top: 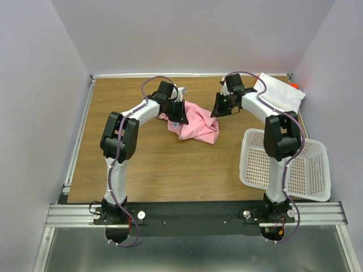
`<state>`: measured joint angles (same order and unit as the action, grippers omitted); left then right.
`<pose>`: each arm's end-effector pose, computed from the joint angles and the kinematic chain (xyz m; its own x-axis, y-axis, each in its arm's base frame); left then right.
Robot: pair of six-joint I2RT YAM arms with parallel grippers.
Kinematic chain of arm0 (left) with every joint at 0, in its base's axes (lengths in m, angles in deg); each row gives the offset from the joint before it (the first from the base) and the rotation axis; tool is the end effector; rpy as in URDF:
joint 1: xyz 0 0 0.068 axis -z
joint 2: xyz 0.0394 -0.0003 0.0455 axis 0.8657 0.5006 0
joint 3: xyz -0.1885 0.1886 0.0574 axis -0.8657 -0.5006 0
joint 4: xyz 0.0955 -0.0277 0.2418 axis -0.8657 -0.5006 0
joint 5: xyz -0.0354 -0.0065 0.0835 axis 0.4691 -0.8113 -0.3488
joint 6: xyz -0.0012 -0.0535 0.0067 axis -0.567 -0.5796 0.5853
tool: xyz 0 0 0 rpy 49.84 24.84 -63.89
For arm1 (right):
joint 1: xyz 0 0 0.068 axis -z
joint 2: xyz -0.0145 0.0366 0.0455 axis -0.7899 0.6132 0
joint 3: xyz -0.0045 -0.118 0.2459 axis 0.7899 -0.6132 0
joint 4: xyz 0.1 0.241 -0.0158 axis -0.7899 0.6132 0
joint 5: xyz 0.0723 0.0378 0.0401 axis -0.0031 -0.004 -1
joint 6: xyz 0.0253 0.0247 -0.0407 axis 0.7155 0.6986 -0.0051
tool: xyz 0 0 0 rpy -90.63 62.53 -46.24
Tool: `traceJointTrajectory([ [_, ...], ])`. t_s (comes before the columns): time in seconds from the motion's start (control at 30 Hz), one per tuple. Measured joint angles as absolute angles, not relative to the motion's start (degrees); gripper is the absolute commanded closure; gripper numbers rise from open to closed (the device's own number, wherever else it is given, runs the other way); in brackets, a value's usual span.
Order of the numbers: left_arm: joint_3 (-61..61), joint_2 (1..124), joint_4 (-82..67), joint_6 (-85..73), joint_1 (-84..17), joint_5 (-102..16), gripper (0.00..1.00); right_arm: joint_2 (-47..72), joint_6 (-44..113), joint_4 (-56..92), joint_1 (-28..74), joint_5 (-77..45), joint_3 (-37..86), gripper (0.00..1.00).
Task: Fold and stack the t-shirts
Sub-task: Flatten the tshirt out
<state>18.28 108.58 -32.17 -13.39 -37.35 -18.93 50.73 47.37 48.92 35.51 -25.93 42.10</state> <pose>0.4180 -0.1947 0.1833 -0.8996 0.0754 -0.4301 0.3478 0.7191 -0.6015 0.4312 0.1406 0.1988 -0.9093 0.0662 -0.4108 -0.1284 0.8944 0.4284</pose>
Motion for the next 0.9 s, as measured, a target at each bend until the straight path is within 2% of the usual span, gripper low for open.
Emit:
traceJointTrajectory([
  [0.03,18.28,108.58,-32.04,-13.44,-37.57,-18.40,0.99,50.73,47.42,48.90,35.51,-26.60,42.45,1.00],
  [0.23,18.24,107.79,-30.95,-15.21,-40.67,-16.04,1.00,50.71,48.33,49.38,35.58,-28.99,46.36,1.00],
  [0.43,21.80,98.54,-34.01,-16.19,-55.51,-17.05,1.00,50.56,50.34,50.36,37.09,-29.97,57.68,1.00],
  [0.6,27.09,84.95,-34.43,-16.37,-67.67,-21.03,1.00,47.21,49.91,49.40,38.64,-29.95,65.44,1.00],
  [0.63,26.94,81.06,-34.53,-16.34,-68.87,-22.27,1.00,45.20,49.86,49.31,38.77,-29.93,65.42,0.99],
  [0.67,25.71,76.77,-34.43,-16.26,-69.11,-23.43,1.00,42.65,49.82,48.09,38.75,-29.66,63.87,0.91],
  [0.73,23.14,70.74,-34.43,-16.17,-68.47,-25.09,1.00,38.36,49.91,48.22,38.51,-29.12,60.31,0.88],
  [0.77,19.29,66.55,-33.49,-16.21,-67.88,-26.97,0.91,35.65,49.91,46.54,38.22,-28.13,56.79,0.80],
  [0.8,14.72,63.33,-33.88,-16.34,-67.45,-28.24,0.69,33.05,50.02,46.36,38.05,-27.33,53.03,0.60],
  [0.83,12.03,61.12,-34.12,-16.56,-67.45,-29.03,0.69,31.04,49.99,46.43,37.98,-26.91,49.77,0.54],
  [0.87,8.62,59.05,-35.21,-16.98,-67.47,-30.18,0.54,29.73,50.30,46.71,37.98,-26.28,46.58,0.50],
  [0.9,5.91,57.96,-36.13,-16.87,-67.71,-31.06,0.46,29.12,50.37,46.73,38.05,-25.47,43.17,0.44],
])
